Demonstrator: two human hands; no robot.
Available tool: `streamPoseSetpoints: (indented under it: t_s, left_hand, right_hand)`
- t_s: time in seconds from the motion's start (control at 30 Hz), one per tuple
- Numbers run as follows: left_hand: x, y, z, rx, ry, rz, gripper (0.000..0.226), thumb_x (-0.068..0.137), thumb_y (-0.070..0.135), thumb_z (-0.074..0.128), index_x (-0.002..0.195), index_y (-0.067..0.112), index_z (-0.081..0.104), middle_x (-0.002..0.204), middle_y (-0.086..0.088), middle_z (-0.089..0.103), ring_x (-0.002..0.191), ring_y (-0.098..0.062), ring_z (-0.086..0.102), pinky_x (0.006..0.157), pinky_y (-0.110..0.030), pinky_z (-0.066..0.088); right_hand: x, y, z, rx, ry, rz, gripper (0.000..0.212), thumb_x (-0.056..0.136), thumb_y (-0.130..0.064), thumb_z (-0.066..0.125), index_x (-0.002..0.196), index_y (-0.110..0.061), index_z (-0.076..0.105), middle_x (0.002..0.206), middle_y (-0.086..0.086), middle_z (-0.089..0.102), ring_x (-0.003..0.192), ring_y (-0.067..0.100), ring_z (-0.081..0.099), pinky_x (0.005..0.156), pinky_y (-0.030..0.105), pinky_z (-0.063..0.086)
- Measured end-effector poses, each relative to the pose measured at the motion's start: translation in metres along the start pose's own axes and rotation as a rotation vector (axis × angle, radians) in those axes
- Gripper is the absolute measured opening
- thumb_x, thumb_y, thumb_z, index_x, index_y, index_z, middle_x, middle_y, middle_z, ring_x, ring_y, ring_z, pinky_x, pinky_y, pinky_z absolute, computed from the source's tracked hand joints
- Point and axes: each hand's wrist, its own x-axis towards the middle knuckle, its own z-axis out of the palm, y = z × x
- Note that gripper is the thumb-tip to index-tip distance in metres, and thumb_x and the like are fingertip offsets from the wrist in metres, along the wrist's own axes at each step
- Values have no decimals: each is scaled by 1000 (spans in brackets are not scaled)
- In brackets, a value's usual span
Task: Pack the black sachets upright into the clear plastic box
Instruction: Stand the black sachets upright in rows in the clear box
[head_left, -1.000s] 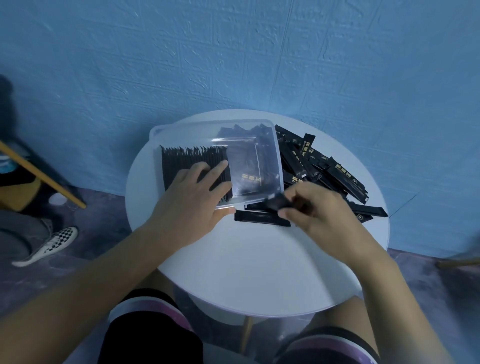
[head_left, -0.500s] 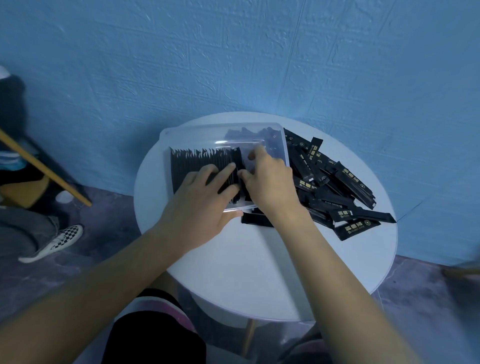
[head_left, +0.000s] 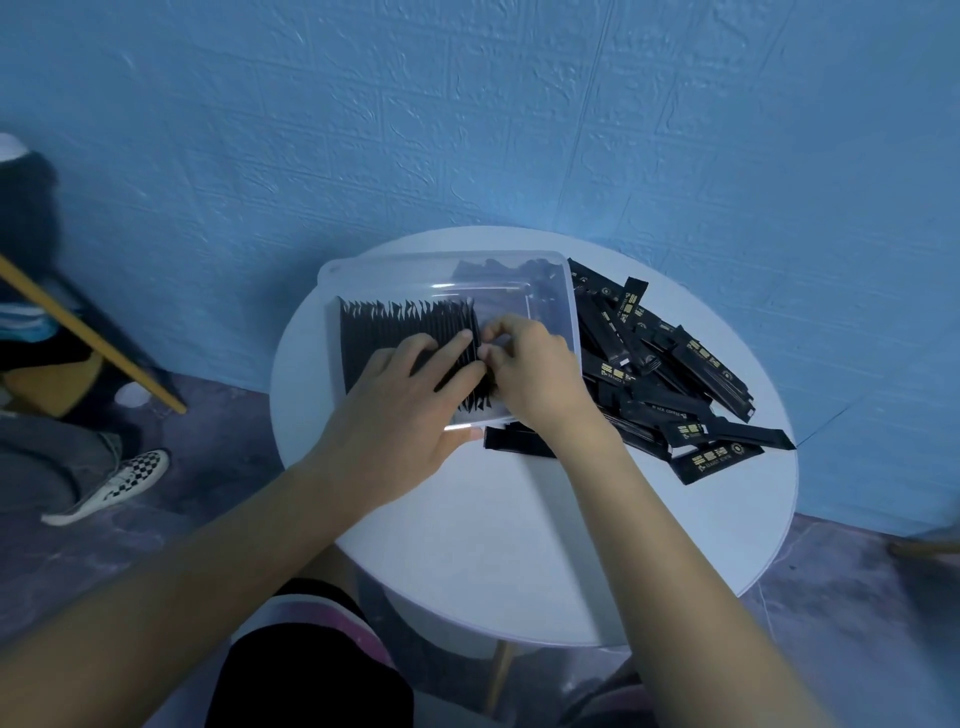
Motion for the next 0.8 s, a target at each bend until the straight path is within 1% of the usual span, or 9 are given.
streamPoseSetpoints:
  t_s: [0.1,0.2,0.3,0.37,0.47,0.6,0.7,0.73,0.8]
  left_hand:
    - [-1,-1,-1,11,-9,13,58,93,54,52,140,19,53,155,-8,42,123,-34,47,92,-46,42]
    - [-1,-1,0,24,-26,20,57,94,53,53,140,19,54,155,-10,41,124,-35,47,92,-47,43]
    - [1,1,-1,29,-35,23,57,92,51,58,141,22,52,158,-8,37,123,-34,46,92,-46,42]
    - [2,2,-1,47,-42,28,56,92,47,61,141,24,51,160,-7,33,122,-33,46,92,-45,41]
    - [1,2,-1,57,-37,26,51,91,43,64,138,23,54,159,-8,35,121,-34,46,90,-46,41]
    - [1,2,0,68,-42,20,48,92,45,60,135,22,57,159,-8,36,122,-35,46,91,-47,41]
    - [2,2,2,54,-49,13,48,92,45,59,135,24,57,158,-7,38,123,-35,46,91,-47,42]
    - [3,1,2,52,-52,9,48,91,44,62,135,24,57,158,-7,37,123,-35,46,91,-47,42]
    - [4,0,3,51,-58,5,51,90,45,66,135,24,56,159,-7,36,124,-35,45,92,-48,42]
  right_hand:
    - [-2,0,-2,29,-11,4,18,99,-14,49,107,-21,64,97,5,72,91,32,65,82,40,54]
    - [-4,0,-4,20,-49,18,28,99,-10,45,115,-22,64,105,3,72,98,30,64,87,40,53]
    - [-6,3,-5,48,-83,34,35,96,-4,42,117,-22,64,103,2,73,95,28,67,89,40,54]
    - [-7,4,-5,56,-86,37,36,96,-5,42,118,-22,64,101,2,73,93,29,67,88,40,54]
    - [-10,4,-4,62,-90,27,34,96,-6,43,119,-22,63,98,2,73,94,29,66,87,40,55]
    - [-13,4,-7,58,-98,-2,33,98,-8,44,120,-21,65,99,5,73,96,30,67,87,42,55]
    - [-26,4,-10,-66,-46,-95,30,100,-13,47,120,-22,67,103,4,74,100,29,65,87,40,53]
    - [-33,6,-12,-73,-5,-124,28,100,-15,48,118,-23,68,103,2,75,99,27,66,86,39,53]
    - [-48,14,-17,12,89,-176,26,99,-16,51,113,-25,72,103,-6,75,97,19,68,85,39,54]
